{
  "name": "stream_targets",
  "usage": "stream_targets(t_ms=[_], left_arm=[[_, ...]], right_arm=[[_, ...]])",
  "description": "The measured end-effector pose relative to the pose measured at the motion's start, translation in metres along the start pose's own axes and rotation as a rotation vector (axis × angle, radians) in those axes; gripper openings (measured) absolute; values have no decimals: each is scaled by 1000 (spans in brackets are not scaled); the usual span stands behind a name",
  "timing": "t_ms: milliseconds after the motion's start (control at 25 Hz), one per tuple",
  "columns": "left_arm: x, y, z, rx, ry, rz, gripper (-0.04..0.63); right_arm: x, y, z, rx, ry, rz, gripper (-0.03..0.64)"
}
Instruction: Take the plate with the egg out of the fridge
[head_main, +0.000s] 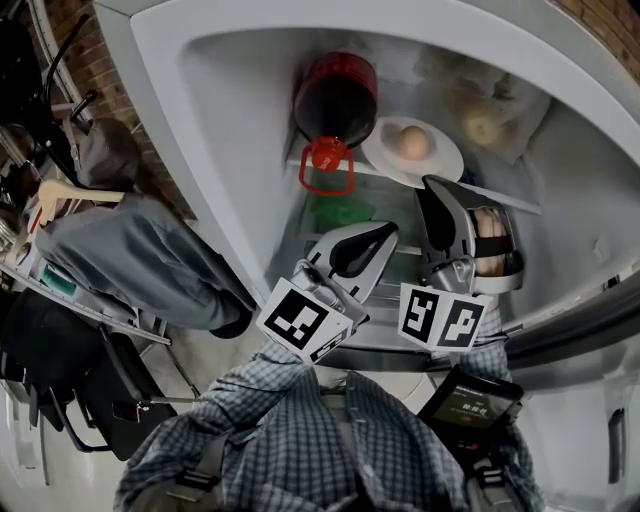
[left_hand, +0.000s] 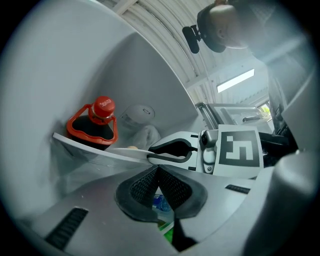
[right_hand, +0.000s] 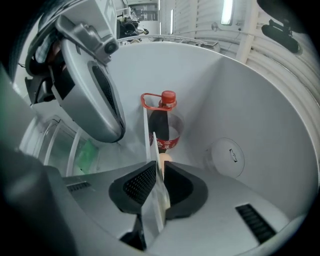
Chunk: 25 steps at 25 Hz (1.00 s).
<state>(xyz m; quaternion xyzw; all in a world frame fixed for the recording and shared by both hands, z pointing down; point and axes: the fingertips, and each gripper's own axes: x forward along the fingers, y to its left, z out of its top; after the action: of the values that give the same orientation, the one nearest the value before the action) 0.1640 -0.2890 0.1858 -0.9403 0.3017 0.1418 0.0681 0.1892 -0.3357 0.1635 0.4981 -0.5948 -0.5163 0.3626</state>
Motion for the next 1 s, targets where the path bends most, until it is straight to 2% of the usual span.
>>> stream_targets(t_ms=[240,360,600,680,840,1000], left_arm=[[1,13,10,-55,-60,30,6],[4,13,10,-77,-61,27,6],[9,11,12,-216,-103,-14,6],[12,10,12,-287,-122,-37,6],[17,16,12,-524,-185,-76,8],[22,20,15,-648,-224,-107,9]], right_arm=[[5,-1,3,-21,-4,-13,46],[2,-2,4,-36,-4,-19,43],[-8,-2,3,-49,5,-19,43],[-11,-2,1,-51,9,-22,43],[-16,-3,-2,-56,18,-28,43],[-20,-3,-4,-69,26,-36,42]])
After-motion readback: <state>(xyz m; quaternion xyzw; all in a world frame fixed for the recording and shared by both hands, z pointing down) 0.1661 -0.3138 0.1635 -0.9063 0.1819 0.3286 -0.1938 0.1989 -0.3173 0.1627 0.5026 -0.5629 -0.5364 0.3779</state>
